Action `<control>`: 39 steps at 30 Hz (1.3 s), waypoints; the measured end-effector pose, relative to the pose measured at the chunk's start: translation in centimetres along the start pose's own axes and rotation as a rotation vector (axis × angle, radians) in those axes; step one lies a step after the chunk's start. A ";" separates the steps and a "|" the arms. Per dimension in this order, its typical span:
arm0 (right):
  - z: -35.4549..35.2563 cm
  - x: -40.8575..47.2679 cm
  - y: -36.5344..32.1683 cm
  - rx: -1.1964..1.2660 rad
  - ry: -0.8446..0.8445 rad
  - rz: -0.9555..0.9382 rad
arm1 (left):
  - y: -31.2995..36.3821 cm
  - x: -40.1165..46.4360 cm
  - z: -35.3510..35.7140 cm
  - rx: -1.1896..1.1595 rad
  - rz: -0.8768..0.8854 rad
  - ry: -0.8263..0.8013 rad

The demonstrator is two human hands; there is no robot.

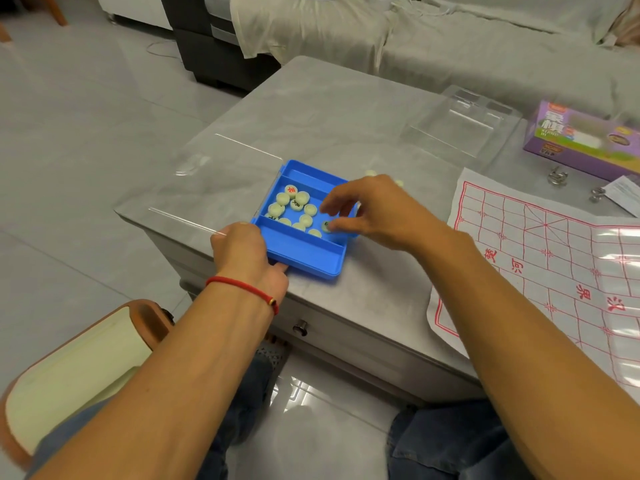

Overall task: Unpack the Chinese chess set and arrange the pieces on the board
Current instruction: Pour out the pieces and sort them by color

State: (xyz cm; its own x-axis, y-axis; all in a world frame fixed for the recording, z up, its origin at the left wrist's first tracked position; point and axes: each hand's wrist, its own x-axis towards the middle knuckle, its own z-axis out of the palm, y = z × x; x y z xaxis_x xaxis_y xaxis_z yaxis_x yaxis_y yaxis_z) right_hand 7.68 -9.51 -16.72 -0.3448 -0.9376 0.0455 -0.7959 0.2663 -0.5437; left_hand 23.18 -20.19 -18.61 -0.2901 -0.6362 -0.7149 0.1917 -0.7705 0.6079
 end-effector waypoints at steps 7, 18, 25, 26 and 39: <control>2.1 1.0 -0.5 -0.178 -0.072 -0.086 | 0.3 0.0 0.1 -0.008 -0.013 0.043; 2.7 1.0 -0.1 -0.174 0.001 -0.137 | 0.1 -0.2 0.0 0.024 0.022 0.002; -0.1 0.8 0.5 -0.009 0.253 -0.057 | 0.2 -0.7 -0.1 0.001 0.012 0.007; -0.9 0.7 1.3 -0.003 0.329 -0.001 | 0.2 -0.7 -0.1 -0.008 -0.003 0.013; -2.1 -0.9 5.4 -0.057 0.378 0.301 | 0.0 -0.8 -0.1 0.013 0.038 -0.009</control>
State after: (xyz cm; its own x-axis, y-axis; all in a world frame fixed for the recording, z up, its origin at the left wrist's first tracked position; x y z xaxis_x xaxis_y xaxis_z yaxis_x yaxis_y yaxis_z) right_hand 2.68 -6.77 -17.90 -0.7125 -0.6725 0.2001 -0.6549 0.5351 -0.5336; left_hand 23.50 -19.68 -18.08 -0.2911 -0.6649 -0.6879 0.1911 -0.7449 0.6392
